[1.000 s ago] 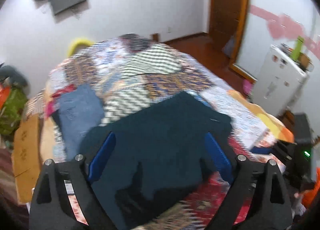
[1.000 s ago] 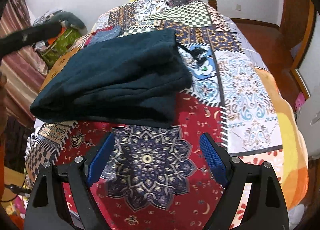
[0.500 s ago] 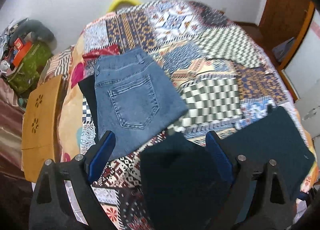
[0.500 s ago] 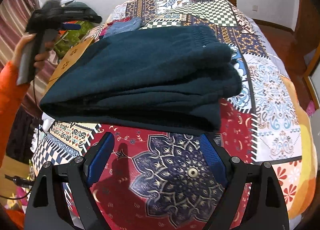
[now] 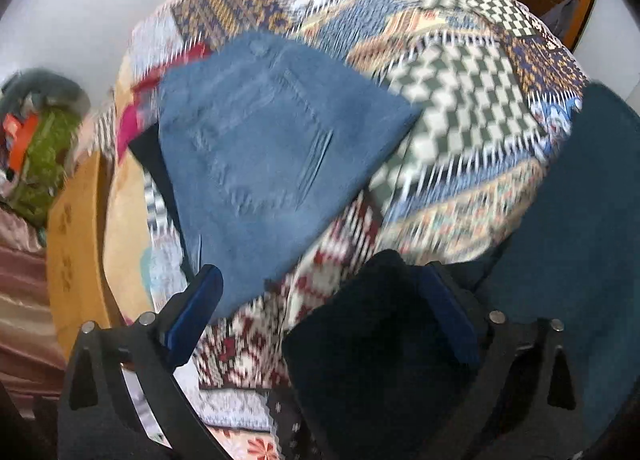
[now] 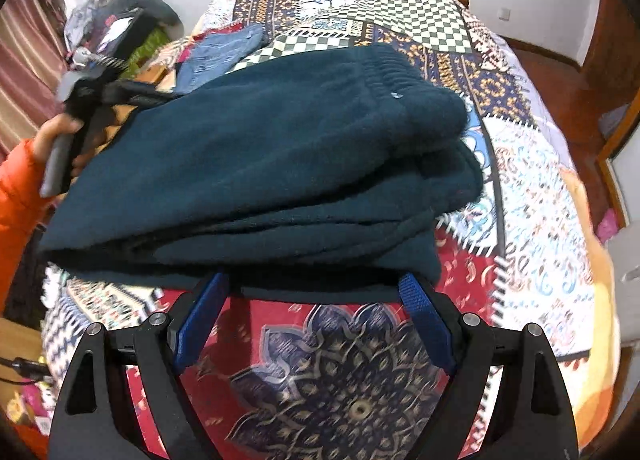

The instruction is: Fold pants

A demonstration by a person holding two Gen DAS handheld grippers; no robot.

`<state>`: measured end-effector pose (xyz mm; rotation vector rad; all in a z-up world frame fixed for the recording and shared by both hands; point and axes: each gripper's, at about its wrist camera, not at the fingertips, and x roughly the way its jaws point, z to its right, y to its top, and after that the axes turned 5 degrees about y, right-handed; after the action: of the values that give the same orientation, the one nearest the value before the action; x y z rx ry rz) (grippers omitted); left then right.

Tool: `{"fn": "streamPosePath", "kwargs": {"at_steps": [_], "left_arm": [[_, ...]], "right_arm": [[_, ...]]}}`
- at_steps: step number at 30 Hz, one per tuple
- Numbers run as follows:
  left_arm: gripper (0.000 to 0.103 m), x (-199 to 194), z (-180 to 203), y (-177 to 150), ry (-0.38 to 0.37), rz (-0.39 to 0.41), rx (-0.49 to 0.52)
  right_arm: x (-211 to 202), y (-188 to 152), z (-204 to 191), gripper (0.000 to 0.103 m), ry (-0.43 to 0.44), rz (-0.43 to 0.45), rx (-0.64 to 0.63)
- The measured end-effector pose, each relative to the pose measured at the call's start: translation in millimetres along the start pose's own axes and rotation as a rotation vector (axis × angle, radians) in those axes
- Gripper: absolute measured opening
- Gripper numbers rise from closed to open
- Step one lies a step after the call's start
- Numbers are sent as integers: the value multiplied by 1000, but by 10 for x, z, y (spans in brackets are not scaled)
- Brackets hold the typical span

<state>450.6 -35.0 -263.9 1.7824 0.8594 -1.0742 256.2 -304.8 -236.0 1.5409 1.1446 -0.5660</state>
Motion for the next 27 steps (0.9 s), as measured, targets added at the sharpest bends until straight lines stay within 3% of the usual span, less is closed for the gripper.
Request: {"fn": "streamPosePath", "kwargs": {"at_steps": [5,11,15,24,27], "left_arm": [[101,-31,-359,-488,-51,-66,-106],[101,-291,-419,-1108,-96,-122,-157],[100,-630,-185,-1372,-137,-87,-105],[97,-958,299,-1343,-253,21,-206],[94,-1112,370,-1387,-230,78,-210]], "right_arm": [[-108,41,-27,85,-4,42,-8],[-251,19,-55,85,-4,79,0],[-387,-21,-111,85,-1,116,-4],[-687,-101,-171,85,-1,208,-27],[-678,-148,-158,85,-4,213,-24]]}}
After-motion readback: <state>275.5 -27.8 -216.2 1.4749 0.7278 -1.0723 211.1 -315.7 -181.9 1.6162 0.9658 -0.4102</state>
